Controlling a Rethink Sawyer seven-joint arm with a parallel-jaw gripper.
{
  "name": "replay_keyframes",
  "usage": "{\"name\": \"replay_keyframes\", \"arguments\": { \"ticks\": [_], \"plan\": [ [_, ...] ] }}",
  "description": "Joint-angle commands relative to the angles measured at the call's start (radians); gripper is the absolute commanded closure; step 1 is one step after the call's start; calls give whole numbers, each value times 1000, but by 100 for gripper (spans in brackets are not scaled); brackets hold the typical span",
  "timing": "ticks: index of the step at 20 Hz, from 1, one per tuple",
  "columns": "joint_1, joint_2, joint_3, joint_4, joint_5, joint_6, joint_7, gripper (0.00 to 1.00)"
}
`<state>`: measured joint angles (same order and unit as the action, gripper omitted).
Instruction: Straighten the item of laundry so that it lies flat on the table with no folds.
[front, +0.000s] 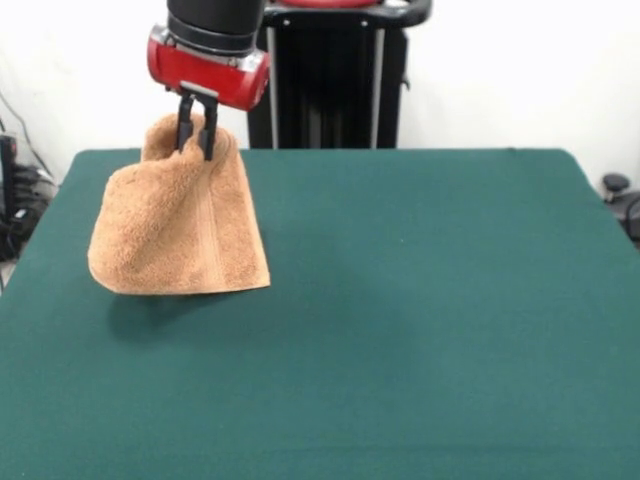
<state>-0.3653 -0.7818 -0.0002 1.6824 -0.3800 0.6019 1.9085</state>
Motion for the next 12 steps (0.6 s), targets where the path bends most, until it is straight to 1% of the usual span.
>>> {"name": "replay_keyframes", "arguments": {
  "ticks": [1,2,5,8,12],
  "plan": [
    [-208,-63,253,162,57,-12,-250,100],
    [-202,-64,247,172,54,-23,-222,100],
    [-216,-72,268,181,41,-7,-197,100],
    [-228,-112,290,210,44,35,-173,100],
    [-225,-170,302,243,62,94,-142,100]
  ]
}}
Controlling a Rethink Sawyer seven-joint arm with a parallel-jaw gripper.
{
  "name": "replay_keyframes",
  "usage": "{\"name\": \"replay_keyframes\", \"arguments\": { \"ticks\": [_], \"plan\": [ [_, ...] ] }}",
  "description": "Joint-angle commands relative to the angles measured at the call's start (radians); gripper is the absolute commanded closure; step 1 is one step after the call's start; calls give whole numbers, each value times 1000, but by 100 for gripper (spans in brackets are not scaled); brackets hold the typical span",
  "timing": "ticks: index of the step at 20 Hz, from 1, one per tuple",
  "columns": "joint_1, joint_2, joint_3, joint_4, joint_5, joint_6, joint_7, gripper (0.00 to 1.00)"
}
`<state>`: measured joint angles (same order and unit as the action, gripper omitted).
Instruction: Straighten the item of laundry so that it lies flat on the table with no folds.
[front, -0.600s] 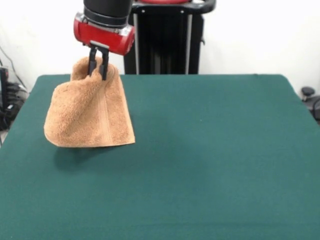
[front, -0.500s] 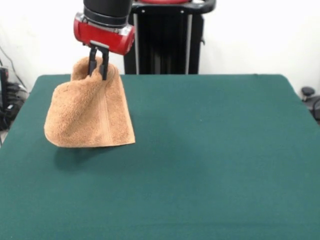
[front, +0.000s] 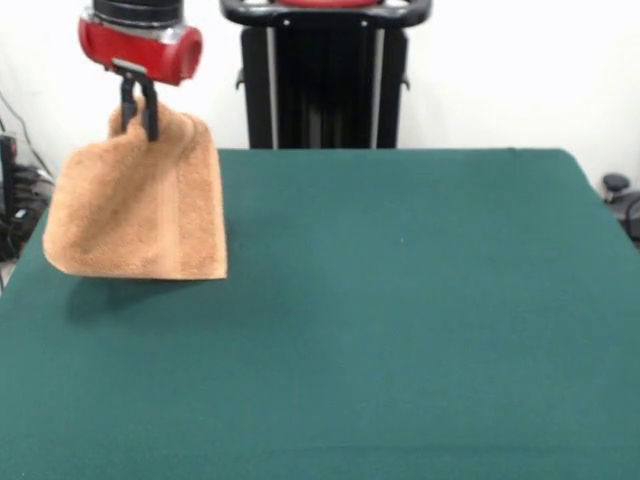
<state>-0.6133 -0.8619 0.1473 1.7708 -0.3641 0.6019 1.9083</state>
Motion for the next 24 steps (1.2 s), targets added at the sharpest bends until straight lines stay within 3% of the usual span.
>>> {"name": "replay_keyframes", "arguments": {
  "ticks": [1,13,24],
  "plan": [
    [26,-93,158,151,47,102,-138,100],
    [75,-23,141,140,14,-3,-22,100],
    [156,24,123,123,42,-36,79,100]
  ]
}}
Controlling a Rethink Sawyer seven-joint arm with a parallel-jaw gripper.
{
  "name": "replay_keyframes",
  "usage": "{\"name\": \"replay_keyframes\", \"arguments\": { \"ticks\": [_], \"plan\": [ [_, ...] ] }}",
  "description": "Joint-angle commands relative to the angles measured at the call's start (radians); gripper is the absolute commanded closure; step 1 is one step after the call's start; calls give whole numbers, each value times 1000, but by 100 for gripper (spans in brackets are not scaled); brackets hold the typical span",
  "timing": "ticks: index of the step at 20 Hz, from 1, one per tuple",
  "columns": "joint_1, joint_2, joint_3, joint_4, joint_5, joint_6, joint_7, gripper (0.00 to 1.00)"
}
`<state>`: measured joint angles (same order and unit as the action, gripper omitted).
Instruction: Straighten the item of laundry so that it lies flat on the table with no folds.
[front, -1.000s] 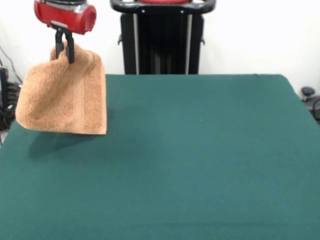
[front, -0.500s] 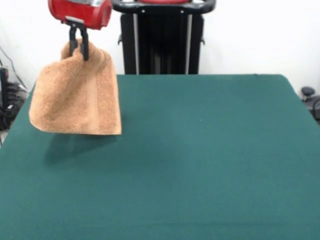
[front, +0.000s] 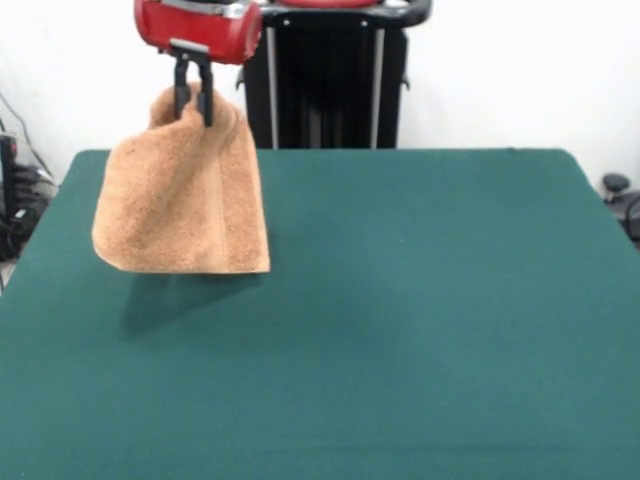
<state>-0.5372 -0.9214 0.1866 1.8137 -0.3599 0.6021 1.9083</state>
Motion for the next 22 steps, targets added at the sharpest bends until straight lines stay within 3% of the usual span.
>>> {"name": "replay_keyframes", "arguments": {
  "ticks": [1,11,22],
  "plan": [
    [91,91,80,76,42,-41,91,100],
    [214,158,20,37,113,-108,225,100],
    [388,223,-64,4,256,-160,351,100]
  ]
}}
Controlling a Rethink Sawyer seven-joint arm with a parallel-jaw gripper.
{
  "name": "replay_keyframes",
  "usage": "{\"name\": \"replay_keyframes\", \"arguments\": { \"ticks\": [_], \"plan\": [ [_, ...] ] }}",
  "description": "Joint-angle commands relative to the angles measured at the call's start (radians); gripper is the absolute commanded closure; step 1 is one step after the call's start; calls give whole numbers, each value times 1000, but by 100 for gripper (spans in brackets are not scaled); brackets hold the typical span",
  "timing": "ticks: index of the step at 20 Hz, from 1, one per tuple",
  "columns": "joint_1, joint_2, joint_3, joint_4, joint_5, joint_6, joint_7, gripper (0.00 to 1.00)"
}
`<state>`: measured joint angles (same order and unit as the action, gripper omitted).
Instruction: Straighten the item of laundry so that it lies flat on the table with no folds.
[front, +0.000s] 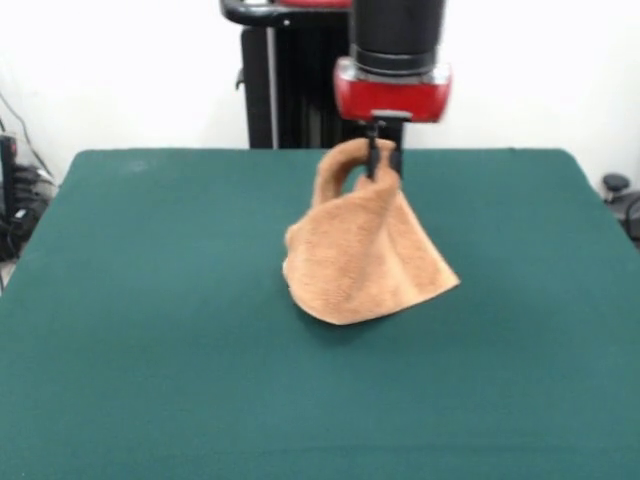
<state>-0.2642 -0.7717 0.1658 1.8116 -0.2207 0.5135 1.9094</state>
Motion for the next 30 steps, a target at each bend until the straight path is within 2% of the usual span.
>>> {"name": "replay_keyframes", "arguments": {
  "ticks": [1,8,13,19,24,30],
  "plan": [
    [130,76,-50,2,133,-72,355,100],
    [231,121,-103,-18,250,-107,383,100],
    [251,137,-124,9,286,-156,364,100],
    [122,185,-99,67,202,-303,243,100],
    [-57,319,-14,71,87,-484,144,100],
    [-144,391,16,38,-5,-518,114,100]
  ]
}}
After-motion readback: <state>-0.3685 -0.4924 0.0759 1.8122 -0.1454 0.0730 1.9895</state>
